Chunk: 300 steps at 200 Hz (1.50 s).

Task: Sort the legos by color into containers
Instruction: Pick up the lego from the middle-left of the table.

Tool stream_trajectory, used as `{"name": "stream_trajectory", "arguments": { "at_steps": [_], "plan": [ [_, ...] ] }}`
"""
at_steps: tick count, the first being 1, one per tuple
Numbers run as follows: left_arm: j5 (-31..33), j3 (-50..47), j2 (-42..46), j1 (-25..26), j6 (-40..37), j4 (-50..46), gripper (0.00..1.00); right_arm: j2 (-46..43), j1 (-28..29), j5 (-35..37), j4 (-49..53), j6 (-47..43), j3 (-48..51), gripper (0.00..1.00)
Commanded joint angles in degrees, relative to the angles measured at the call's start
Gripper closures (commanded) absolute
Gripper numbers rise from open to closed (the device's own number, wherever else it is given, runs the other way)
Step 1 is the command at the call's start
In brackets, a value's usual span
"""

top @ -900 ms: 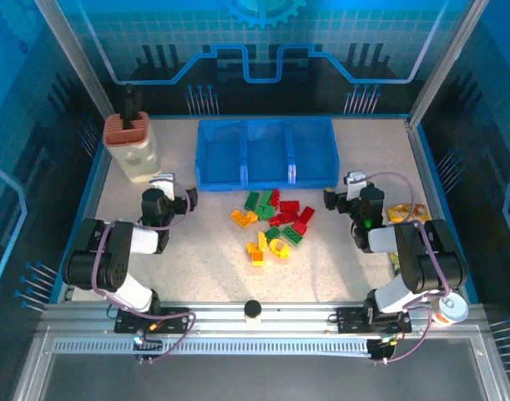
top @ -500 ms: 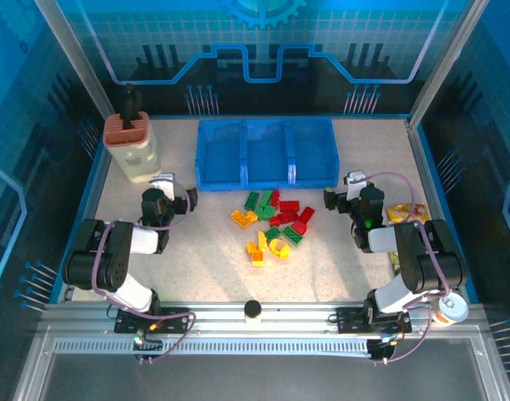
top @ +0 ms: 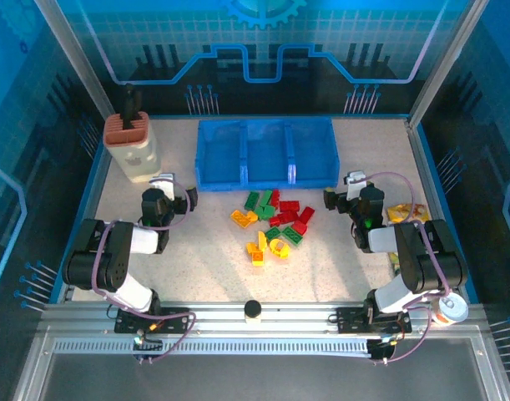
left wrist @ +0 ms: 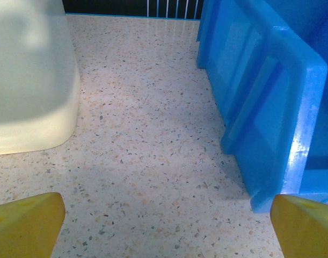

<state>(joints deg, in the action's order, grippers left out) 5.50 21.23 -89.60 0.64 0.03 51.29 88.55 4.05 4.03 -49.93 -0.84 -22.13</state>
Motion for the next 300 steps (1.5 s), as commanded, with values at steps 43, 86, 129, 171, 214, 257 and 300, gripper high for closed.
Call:
{"name": "stream_trajectory", "arguments": {
  "at_steps": [43, 86, 129, 171, 214, 257, 300],
  "plan": [
    [1.55, 0.86, 1.04, -0.32, 0.58, 1.08, 0.01, -0.44, -0.42, -0.31, 0.11, 0.35, -1.17, 0.0],
    [22.36, 8.7, 17.55, 6.29, 3.71, -25.43, 0.01, -11.28, 2.39, -1.12, 19.28, -3.52, -7.04, 0.0],
    [11.48, 21.19, 27.95, 5.98, 23.62, -54.96, 0.01, -25.44, 8.47, -4.22, 41.33, 4.08, -17.27, 0.0],
    [1.01, 27.02, 27.07, 15.15, 23.71, -67.79, 0.03, -31.05, 5.6, -13.04, 44.84, 31.68, -13.05, 0.0],
    [7.03, 27.15, 21.15, 32.66, 25.55, -73.02, 0.05, -32.18, 8.47, -11.82, 55.64, 35.94, -14.59, 0.0],
    [5.66, 27.44, 10.56, 40.13, 28.24, -72.44, 0.16, -31.84, 12.52, -12.1, 61.98, 33.36, -14.67, 0.0],
    [5.74, 30.91, 4.07, 46.02, 29.59, -76.15, 0.18, -33.35, 14.62, -10.21, 64.37, 32.44, -14.63, 0.03]
  ]
}}
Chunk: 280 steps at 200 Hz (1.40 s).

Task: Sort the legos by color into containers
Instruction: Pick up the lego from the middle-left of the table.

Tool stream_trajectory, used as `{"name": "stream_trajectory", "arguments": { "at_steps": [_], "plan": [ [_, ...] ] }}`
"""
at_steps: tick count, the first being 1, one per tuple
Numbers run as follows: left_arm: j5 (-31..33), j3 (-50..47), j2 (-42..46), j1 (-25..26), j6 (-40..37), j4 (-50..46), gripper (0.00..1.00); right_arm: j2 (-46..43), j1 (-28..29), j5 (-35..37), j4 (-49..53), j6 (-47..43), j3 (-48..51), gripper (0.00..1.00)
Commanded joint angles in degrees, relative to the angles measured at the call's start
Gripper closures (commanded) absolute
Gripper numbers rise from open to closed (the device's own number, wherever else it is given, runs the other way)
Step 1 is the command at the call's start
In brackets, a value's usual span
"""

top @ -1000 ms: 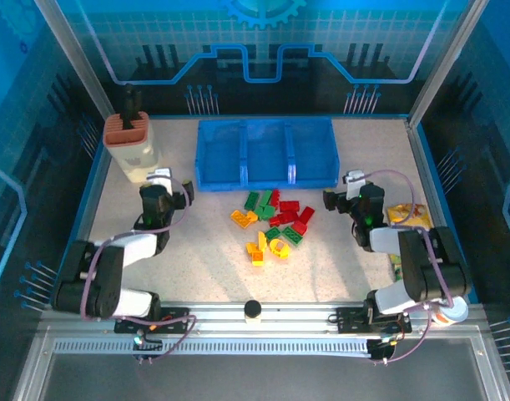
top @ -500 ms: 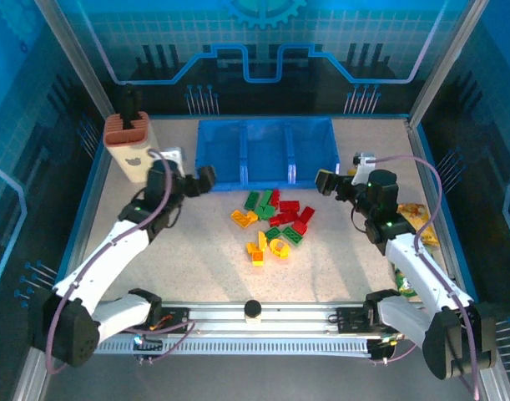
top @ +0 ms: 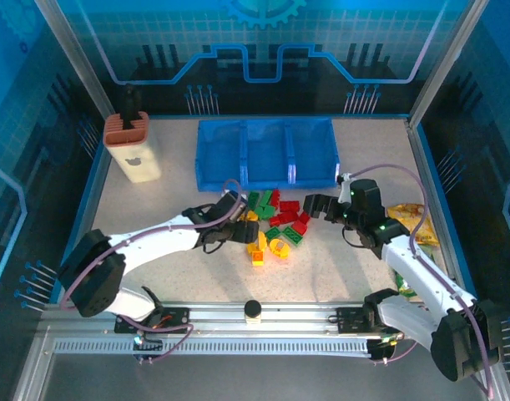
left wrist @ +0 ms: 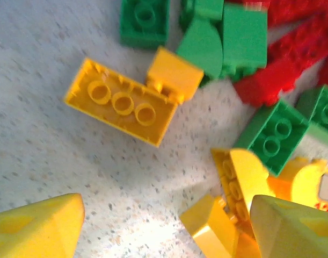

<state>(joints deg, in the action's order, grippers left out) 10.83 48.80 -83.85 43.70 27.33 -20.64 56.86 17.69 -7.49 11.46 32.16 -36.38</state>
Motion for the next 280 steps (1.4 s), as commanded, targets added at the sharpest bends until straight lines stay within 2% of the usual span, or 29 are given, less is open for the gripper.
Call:
{"name": "stream_trajectory", "arguments": {
  "at_steps": [1, 65, 128, 187, 245, 280],
  "plan": [
    [0.42, 3.38, -1.72, 3.05, 2.38, -4.27, 0.18, -1.71, 1.02, 1.33, 2.96, -0.58, -0.36, 0.03],
    [-1.33, 2.44, -2.6, 5.66, 6.79, -5.31, 0.23, -0.01, 2.51, 1.82, 2.42, -0.56, -0.71, 0.07],
    [-0.81, 5.58, -3.4, 9.88, 9.68, -10.59, 0.32, -1.37, 3.38, 3.24, 1.19, 0.43, 1.18, 0.12],
    [0.22, 8.79, -9.2, 15.11, 12.37, -12.23, 0.35, -3.84, 3.49, 4.06, 2.32, 0.54, 1.75, 0.14],
    [1.86, 11.4, -14.14, 15.89, 13.35, -14.27, 0.4, -5.83, 3.57, 4.99, 2.69, 0.44, 3.0, 0.16],
    [3.46, 11.92, -15.0, 15.88, 13.71, -15.08, 0.49, -6.5, 3.55, 5.37, 2.5, 0.45, 3.6, 0.17]
  ]
}}
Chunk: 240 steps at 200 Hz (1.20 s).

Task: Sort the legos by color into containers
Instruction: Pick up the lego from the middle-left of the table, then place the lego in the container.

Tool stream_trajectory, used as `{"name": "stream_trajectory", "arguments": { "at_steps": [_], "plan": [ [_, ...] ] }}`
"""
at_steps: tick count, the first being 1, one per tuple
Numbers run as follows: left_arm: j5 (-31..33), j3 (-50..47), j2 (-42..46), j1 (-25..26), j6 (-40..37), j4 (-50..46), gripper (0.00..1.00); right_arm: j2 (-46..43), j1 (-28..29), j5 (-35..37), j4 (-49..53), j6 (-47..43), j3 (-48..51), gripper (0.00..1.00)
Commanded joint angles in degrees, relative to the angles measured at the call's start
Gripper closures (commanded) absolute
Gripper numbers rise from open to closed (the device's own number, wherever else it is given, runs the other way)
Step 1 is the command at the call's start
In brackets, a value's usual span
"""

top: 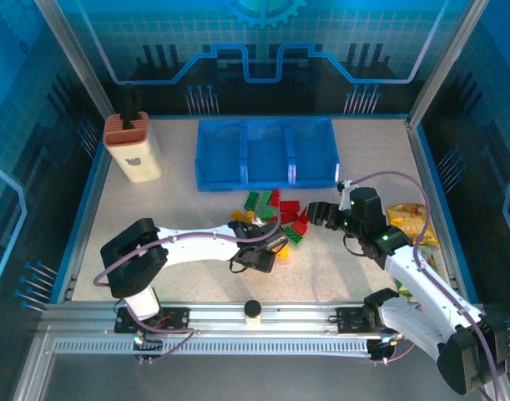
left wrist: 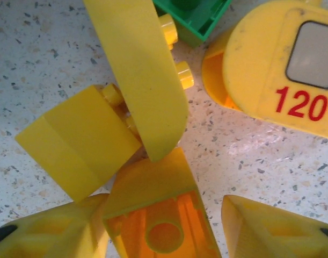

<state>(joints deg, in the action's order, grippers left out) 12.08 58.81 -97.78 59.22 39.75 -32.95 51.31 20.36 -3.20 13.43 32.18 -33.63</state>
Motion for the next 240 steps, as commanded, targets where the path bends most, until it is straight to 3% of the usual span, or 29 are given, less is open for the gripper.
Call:
{"name": "stream_trajectory", "arguments": {
  "at_steps": [1, 26, 62, 148, 205, 240],
  "plan": [
    [2.23, 1.96, -1.09, 0.37, 1.34, -2.8, 0.49, -0.95, 0.9, 1.09, 0.54, 0.42, 0.84, 0.17],
    [3.0, 2.54, -1.36, 0.35, 1.39, -3.41, 0.61, -0.77, 0.84, 0.96, 0.17, 0.59, 1.03, 0.17],
    [3.73, 2.89, -0.51, 0.37, 1.29, -3.92, 0.68, -0.67, 0.87, 0.85, 0.02, 0.6, 1.25, 0.17],
    [7.07, 3.92, 8.81, 0.05, -0.32, -5.77, 0.72, -0.44, 0.85, 1.05, 0.35, 0.25, 1.2, 0.17],
    [5.37, 5.16, 14.27, -5.89, -3.53, -5.0, 0.73, -0.34, 0.89, 0.13, 0.28, -0.1, 1.41, 0.17],
    [3.8, 5.96, 16.7, -12.18, -6.18, -4.15, 0.73, -0.07, 0.91, -1.76, 0.26, -1.04, 1.39, 0.18]
  ]
}}
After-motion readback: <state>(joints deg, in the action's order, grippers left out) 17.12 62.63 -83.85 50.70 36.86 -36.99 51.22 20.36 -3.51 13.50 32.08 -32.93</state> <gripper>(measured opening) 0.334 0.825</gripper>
